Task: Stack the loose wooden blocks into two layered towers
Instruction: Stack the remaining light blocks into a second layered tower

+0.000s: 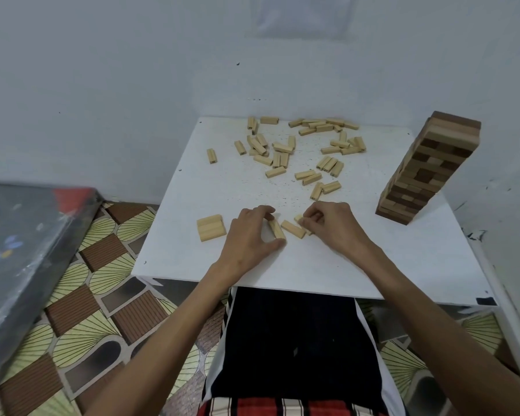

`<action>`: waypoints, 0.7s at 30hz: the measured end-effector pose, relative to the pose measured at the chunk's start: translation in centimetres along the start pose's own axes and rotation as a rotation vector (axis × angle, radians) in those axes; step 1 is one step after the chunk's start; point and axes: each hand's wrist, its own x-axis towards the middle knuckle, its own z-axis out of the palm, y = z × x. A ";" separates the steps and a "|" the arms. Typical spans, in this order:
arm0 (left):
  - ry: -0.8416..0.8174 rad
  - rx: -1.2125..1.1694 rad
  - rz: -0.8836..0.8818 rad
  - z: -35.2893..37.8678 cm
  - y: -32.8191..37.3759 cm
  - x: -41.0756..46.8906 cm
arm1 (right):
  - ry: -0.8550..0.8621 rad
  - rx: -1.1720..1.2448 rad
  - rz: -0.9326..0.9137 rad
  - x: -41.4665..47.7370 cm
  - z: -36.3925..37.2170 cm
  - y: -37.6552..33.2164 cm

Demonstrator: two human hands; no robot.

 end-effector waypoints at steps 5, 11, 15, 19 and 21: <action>0.001 -0.041 -0.007 0.2 -0.1 0.0 | -0.102 -0.002 -0.036 -0.5 -0.3 -0.4; -0.015 -0.048 -0.005 0.0 0.0 0.2 | -0.221 0.019 -0.045 -0.1 -0.8 -0.5; -0.029 -0.053 0.003 -0.3 0.0 0.1 | -0.225 0.063 -0.066 0.1 -0.7 -0.4; 0.039 -0.031 -0.008 -0.5 0.2 -0.2 | -0.261 0.081 -0.074 0.5 -1.5 -0.2; 0.023 -0.017 -0.051 -0.5 0.8 -0.4 | -0.224 0.006 -0.092 0.9 -1.5 0.2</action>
